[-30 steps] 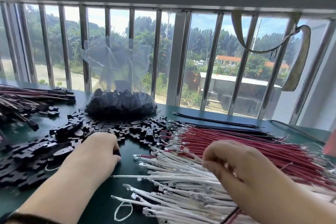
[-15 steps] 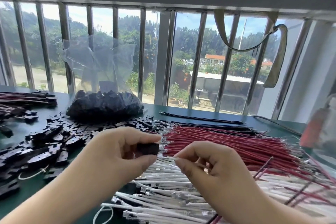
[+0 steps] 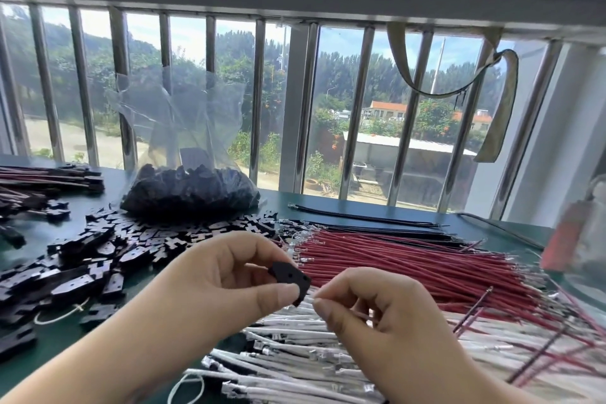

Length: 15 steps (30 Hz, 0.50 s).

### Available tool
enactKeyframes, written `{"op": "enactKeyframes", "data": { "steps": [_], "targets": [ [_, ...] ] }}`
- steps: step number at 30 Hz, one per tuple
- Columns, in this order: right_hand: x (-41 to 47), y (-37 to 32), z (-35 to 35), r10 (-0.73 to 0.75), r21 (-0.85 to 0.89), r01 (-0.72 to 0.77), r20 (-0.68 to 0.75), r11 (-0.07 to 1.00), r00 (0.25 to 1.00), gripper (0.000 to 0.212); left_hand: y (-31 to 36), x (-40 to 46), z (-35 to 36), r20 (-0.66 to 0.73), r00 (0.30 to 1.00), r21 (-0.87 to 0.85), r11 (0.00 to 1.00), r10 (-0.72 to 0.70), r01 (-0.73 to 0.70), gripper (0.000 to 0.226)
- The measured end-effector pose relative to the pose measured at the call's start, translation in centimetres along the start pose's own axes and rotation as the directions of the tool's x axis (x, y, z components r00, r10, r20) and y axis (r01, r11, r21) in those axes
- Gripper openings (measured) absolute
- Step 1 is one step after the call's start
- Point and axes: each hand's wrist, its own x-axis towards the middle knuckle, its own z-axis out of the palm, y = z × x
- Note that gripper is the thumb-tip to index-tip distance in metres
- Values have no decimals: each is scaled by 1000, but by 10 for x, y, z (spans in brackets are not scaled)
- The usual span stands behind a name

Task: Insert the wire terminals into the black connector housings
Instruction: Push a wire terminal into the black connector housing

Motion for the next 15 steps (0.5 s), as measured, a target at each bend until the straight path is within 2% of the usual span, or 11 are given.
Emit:
{"op": "enactKeyframes", "data": {
  "steps": [5,9,11,13,15],
  "targets": [
    [0,0,-1,12,32,-12,-16,999,1000,10,3,1,-7,-133,989,-104,991,67,-81,30],
    [0,-1,-1,-5,49,7,-40,999,999,13,7,-1,-9,-177,976,-205,964,130,-166,31],
    [0,-1,-1,-15,63,18,-51,998,999,13,7,-1,-11,-201,970,-134,977,138,-167,39],
    [-1,0,-2,-33,64,38,-75,997,997,13,4,0,-13,-227,964,35,990,141,-137,50],
    [-1,1,-2,-60,57,67,-119,996,991,16,3,1,-12,-220,965,163,981,141,-106,46]
  ]
}}
